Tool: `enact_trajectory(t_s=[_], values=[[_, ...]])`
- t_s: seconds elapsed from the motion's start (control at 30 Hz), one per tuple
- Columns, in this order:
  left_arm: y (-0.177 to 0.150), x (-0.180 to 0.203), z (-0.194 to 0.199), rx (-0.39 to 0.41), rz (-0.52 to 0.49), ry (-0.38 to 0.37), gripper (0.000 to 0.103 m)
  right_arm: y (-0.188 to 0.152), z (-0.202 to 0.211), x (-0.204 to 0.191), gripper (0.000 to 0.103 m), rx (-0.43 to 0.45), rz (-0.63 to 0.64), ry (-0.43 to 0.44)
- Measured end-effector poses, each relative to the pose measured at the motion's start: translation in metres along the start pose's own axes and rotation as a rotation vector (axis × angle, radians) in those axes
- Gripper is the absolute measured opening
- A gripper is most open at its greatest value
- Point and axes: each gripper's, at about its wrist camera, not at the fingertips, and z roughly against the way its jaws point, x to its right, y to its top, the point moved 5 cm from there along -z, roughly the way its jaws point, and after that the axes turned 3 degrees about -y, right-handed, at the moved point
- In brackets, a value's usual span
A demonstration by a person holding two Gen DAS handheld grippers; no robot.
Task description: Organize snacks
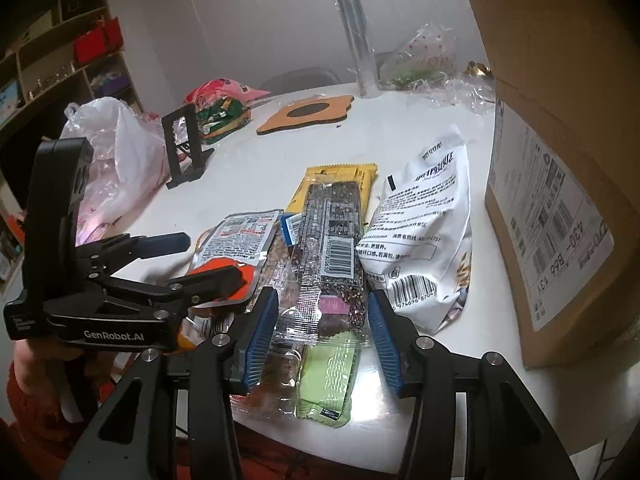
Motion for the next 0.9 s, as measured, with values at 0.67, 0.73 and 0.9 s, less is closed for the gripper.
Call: enact_trajectory(t_s=[0.67,0.73,0.9], values=[[0.002,0.001,-0.008,-0.011,0.003,0.012,0.092,0.0,-0.007,-0.002,0.042,0.007,-0.037,0.018],[0.001,-0.006,-0.005,-0.007,0.013,0.019,0.092,0.0,-0.006,-0.003,0.042,0.012,-0.035,0.023],[-0.001,-0.026,0.006,0.001,0.038,0.035,0.092,-0.001,0.001,-0.013,0.042,0.02,0.018,0.059]])
